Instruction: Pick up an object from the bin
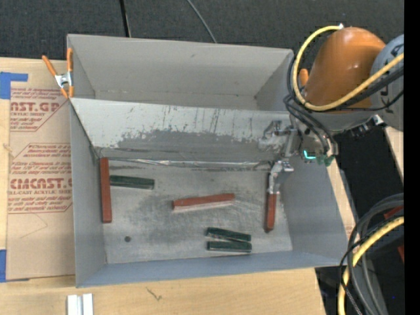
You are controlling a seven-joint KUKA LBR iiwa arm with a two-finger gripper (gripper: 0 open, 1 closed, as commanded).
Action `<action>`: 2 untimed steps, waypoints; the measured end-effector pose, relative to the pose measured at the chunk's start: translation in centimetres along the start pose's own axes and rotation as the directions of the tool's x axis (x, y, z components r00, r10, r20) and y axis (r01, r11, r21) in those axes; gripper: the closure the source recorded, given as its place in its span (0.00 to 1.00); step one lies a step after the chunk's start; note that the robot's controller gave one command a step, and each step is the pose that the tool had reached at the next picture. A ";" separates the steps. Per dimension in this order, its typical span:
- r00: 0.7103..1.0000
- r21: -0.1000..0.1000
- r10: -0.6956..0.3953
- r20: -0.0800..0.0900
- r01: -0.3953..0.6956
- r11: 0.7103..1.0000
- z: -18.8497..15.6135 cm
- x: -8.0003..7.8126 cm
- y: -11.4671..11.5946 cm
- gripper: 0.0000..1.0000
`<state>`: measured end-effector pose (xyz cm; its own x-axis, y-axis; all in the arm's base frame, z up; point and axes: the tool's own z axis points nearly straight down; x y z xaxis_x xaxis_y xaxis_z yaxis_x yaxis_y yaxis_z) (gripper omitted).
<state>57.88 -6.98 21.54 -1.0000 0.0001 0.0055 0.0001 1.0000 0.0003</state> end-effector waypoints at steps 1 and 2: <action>1.000 0.001 -0.001 0.008 0.001 1.000 -0.5 -0.2 0.0 0.00; 0.998 0.002 -0.064 0.013 0.064 0.998 4.6 -0.2 0.7 0.00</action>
Offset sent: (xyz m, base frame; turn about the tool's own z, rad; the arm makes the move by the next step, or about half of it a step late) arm -0.0012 0.0191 -0.1284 -0.1603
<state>58.06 -6.23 16.90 -0.9979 -0.0638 -0.0077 -0.0638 0.9980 -0.0013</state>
